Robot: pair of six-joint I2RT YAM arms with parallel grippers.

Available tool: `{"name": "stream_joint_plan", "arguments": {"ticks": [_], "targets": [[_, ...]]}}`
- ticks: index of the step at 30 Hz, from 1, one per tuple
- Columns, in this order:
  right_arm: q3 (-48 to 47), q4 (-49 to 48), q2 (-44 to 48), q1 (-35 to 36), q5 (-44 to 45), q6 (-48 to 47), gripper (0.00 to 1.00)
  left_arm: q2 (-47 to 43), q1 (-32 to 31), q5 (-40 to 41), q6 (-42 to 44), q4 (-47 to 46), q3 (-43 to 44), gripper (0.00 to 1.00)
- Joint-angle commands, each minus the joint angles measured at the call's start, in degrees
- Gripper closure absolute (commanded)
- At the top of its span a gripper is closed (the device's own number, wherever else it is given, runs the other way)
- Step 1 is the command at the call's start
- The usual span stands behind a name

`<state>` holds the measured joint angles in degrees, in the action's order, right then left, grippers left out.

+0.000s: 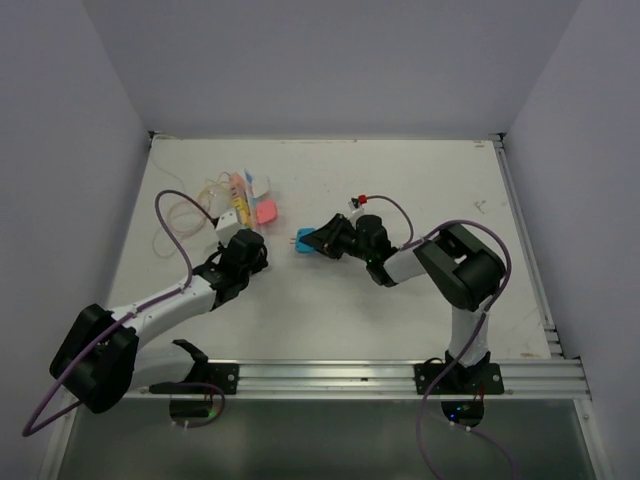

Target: Pull the plug off the socket

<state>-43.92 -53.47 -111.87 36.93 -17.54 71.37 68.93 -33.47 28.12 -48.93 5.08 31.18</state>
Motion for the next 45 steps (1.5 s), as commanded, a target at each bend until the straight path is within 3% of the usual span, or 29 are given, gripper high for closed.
{"name": "stream_joint_plan", "arguments": {"ticks": [1,6,13,18,22,37,40,43,45], "targets": [[-0.2,0.6,5.1,-0.5,0.0,-2.1,1.0,0.4,0.4,8.0,0.7,5.9,0.8,1.0],[1.6,2.0,7.5,-2.2,-0.1,-3.5,1.0,-0.3,0.1,6.5,2.5,4.3,0.7,1.0],[2.8,16.3,16.0,-9.3,0.6,-11.4,1.0,-0.4,0.1,4.3,6.0,3.6,1.4,1.0],[-3.4,27.6,16.5,-14.2,-0.2,-19.4,1.0,-0.3,0.0,1.4,8.2,3.1,2.0,1.0],[-10.3,31.3,11.4,-17.2,-2.2,-20.0,1.0,-0.3,0.0,0.9,9.4,3.4,2.1,1.0],[-40.0,39.8,-14.6,-17.3,-4.7,-18.6,1.0,1.5,0.0,-1.3,11.5,3.4,3.5,1.0],[-42.3,41.1,-16.6,-17.4,-5.3,-18.6,0.95,1.6,-0.1,-1.8,11.7,2.6,3.5,1.0],[-43.8,43.2,-18.5,-17.6,-4.6,-18.8,0.77,1.9,-0.1,-2.3,11.7,2.5,3.7,1.0],[-43.3,42.8,-18.7,-17.9,-4.3,-18.4,0.71,2.0,-0.1,-2.5,11.8,2.5,3.8,1.0]]}}
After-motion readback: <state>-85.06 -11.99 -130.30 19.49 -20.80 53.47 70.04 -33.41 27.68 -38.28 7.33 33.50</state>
